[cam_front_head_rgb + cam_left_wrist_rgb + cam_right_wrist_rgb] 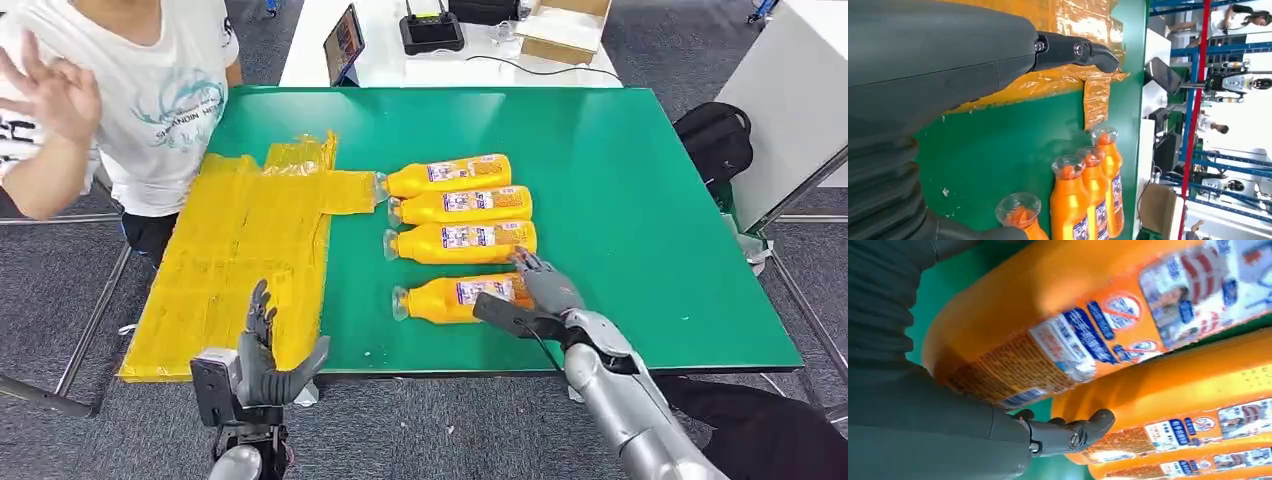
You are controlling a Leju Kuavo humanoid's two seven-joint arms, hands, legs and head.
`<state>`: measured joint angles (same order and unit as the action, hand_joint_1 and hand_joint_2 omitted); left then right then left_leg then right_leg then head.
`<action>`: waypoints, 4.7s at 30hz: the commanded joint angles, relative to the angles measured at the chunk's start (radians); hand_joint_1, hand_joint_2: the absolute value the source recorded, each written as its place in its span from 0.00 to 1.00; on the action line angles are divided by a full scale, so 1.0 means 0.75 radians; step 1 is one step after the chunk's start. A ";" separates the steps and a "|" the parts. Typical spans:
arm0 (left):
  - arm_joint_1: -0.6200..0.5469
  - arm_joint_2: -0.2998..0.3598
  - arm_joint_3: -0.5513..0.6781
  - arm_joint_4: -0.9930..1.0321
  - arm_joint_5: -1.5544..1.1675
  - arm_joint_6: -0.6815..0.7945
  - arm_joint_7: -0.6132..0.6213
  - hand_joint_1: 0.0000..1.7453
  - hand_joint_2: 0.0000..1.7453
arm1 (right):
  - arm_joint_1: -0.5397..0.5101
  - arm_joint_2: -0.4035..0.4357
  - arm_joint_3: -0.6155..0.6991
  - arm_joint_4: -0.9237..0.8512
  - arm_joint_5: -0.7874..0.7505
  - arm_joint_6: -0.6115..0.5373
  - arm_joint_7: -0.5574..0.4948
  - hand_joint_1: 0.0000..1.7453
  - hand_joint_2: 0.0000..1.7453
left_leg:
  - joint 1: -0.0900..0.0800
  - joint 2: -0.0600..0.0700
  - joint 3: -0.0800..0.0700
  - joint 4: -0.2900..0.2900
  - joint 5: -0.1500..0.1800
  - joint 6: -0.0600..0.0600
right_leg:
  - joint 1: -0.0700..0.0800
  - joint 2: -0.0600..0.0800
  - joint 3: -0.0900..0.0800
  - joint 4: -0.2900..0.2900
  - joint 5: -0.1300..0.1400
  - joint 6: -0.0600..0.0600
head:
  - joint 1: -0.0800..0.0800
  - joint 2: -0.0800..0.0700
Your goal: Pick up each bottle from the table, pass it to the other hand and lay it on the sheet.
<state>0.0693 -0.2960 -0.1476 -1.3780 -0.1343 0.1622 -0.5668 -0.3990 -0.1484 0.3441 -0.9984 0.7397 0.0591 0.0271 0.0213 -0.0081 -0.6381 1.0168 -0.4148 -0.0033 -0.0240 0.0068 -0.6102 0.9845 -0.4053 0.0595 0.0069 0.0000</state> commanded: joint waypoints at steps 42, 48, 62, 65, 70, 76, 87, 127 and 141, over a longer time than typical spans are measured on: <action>-0.067 0.041 -0.040 0.141 0.089 0.007 -0.029 0.00 1.00 | 0.274 0.180 -0.088 -0.517 -0.473 -0.311 -0.439 1.00 1.00 | 0.001 0.006 0.014 -0.001 -0.005 0.000 | 0.002 0.004 0.011 0.001 -0.003 -0.006 | 0.001 0.000; -0.071 0.035 -0.054 0.152 0.103 0.023 -0.047 0.00 1.00 | 0.334 0.288 -0.202 -0.727 -0.493 -0.556 -0.593 1.00 1.00 | 0.000 0.000 0.007 0.000 -0.003 0.001 | 0.001 -0.001 0.007 0.001 -0.004 -0.003 | 0.000 0.000; -0.099 0.074 -0.195 -0.021 0.394 -0.317 0.056 0.00 1.00 | 0.413 0.317 -0.146 -0.606 -0.487 -0.558 -0.749 1.00 1.00 | 0.000 -0.001 0.010 -0.002 -0.003 0.001 | 0.001 -0.002 0.010 -0.002 -0.003 -0.005 | 0.000 0.000; -0.107 0.079 -0.235 -0.078 0.488 -0.401 0.089 0.00 1.00 | 0.449 0.364 -0.109 -0.521 -0.526 -0.490 -0.786 1.00 1.00 | 0.000 0.001 0.006 -0.002 -0.002 0.000 | 0.001 0.000 0.006 -0.002 -0.002 -0.003 | 0.000 0.000; -0.111 0.086 -0.261 -0.096 0.508 -0.406 0.099 0.00 1.00 | 0.471 0.399 -0.062 -0.433 -0.520 -0.475 -0.823 1.00 1.00 | 0.000 0.001 0.008 -0.002 -0.003 0.000 | 0.001 0.000 0.008 -0.002 -0.002 -0.004 | 0.000 0.000; -0.114 0.092 -0.279 -0.076 0.565 -0.444 0.126 0.00 1.00 | 0.452 0.418 -0.035 -0.349 -0.519 -0.455 -0.831 1.00 1.00 | 0.000 0.001 0.008 -0.003 -0.003 0.000 | 0.000 0.001 0.008 -0.003 -0.002 -0.004 | 0.000 0.000; -0.156 0.080 -0.277 -0.001 0.555 -0.446 0.137 0.00 1.00 | 0.288 0.503 0.129 -0.043 -0.490 -0.378 -0.791 1.00 1.00 | 0.000 0.004 0.011 -0.003 -0.003 0.001 | 0.001 0.003 0.009 -0.002 -0.002 -0.005 | 0.001 0.000; -0.165 0.044 -0.244 0.050 0.614 -0.493 0.161 1.00 1.00 | 0.274 0.511 0.318 0.178 -0.392 -0.335 -0.747 0.86 1.00 | 0.000 -0.003 0.007 -0.002 -0.002 0.001 | 0.001 -0.005 0.007 -0.002 -0.004 -0.003 | 0.000 0.000; -0.323 0.107 -0.076 0.059 0.095 0.015 -0.050 1.00 1.00 | 0.366 0.431 0.180 -0.295 -0.570 -0.204 -0.723 0.00 0.00 | 0.000 -0.003 0.003 -0.001 0.000 0.000 | 0.000 -0.004 0.002 0.000 -0.002 -0.003 | 0.001 0.000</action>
<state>-0.0309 -0.2628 -0.3018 -1.3836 0.0100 0.0758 -0.5813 -0.1711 0.2342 0.5257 -1.0188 0.3800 -0.1535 -0.5138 0.0213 -0.0080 -0.6371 1.0166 -0.4150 -0.0038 -0.0242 0.0067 -0.6102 0.9846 -0.4061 0.0591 0.0072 0.0000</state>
